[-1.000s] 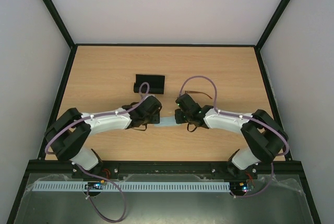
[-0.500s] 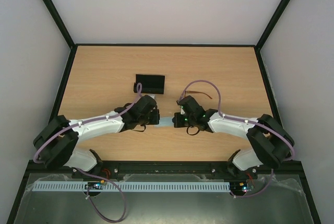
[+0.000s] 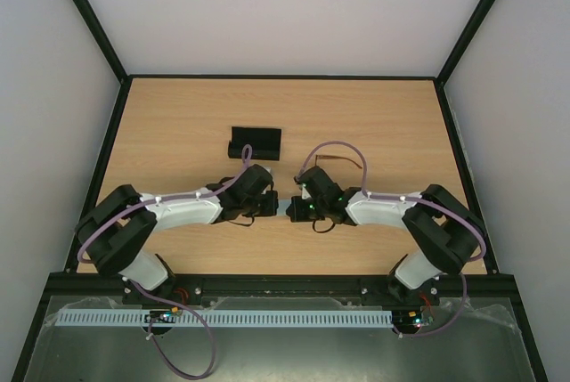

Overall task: Organize the sunglasses
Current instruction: Fold the glasses cleaning cloth at the center of the board.

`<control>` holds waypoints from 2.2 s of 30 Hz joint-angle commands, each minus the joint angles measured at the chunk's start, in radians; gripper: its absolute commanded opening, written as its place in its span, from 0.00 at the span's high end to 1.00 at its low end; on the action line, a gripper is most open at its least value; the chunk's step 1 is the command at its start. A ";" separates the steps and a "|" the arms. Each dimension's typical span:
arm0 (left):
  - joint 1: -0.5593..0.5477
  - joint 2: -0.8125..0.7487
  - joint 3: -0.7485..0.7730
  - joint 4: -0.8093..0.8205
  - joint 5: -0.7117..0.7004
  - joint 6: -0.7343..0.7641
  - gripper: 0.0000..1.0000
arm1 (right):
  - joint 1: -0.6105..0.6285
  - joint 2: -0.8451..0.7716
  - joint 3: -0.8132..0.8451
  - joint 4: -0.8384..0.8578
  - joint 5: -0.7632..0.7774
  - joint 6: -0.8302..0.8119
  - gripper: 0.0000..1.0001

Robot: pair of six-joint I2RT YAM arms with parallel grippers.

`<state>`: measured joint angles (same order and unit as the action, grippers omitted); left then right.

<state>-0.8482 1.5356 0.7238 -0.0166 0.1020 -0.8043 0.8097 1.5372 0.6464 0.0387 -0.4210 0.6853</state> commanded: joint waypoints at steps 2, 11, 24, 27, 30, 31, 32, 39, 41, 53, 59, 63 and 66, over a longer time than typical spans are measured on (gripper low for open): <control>-0.010 0.016 -0.015 0.030 0.011 -0.016 0.98 | 0.011 0.037 0.004 0.050 -0.005 0.013 0.99; -0.014 0.070 -0.033 0.054 0.002 -0.022 0.98 | 0.012 0.059 -0.004 0.051 0.020 0.010 0.99; -0.015 0.047 -0.024 0.029 -0.025 -0.019 0.98 | 0.011 0.018 0.004 0.025 0.033 -0.003 0.99; -0.016 0.003 -0.014 0.002 -0.029 -0.018 0.98 | 0.011 -0.009 0.016 0.007 0.035 -0.012 0.99; -0.016 -0.036 -0.010 -0.017 -0.035 -0.021 0.98 | 0.012 -0.028 0.022 0.003 0.029 -0.010 0.99; -0.017 -0.044 -0.008 -0.021 -0.035 -0.021 0.98 | 0.011 -0.032 0.022 0.006 0.025 -0.008 0.99; -0.018 -0.048 -0.008 -0.021 -0.031 -0.022 0.98 | 0.011 -0.031 0.022 0.010 0.019 -0.006 0.99; -0.020 -0.043 -0.029 -0.010 -0.026 -0.036 0.98 | 0.014 0.008 0.024 0.054 -0.021 0.014 0.99; -0.020 -0.044 -0.038 -0.005 -0.028 -0.038 0.98 | 0.015 0.019 0.025 0.061 -0.024 0.014 0.99; -0.020 0.005 -0.072 0.030 -0.045 -0.040 0.98 | 0.030 0.113 0.041 0.105 -0.030 0.023 0.99; -0.018 0.045 -0.087 0.053 -0.039 -0.040 0.98 | 0.031 0.106 0.031 0.092 -0.010 0.024 0.99; -0.018 0.041 -0.092 0.049 -0.042 -0.042 0.98 | 0.031 0.087 0.037 0.073 -0.007 0.018 0.99; -0.018 0.013 -0.083 0.027 -0.048 -0.040 0.98 | 0.031 0.053 0.047 0.051 0.003 0.014 0.99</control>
<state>-0.8654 1.5669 0.6487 0.0353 0.0708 -0.8425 0.8337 1.6375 0.6647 0.1204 -0.4507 0.7044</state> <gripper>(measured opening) 0.023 0.014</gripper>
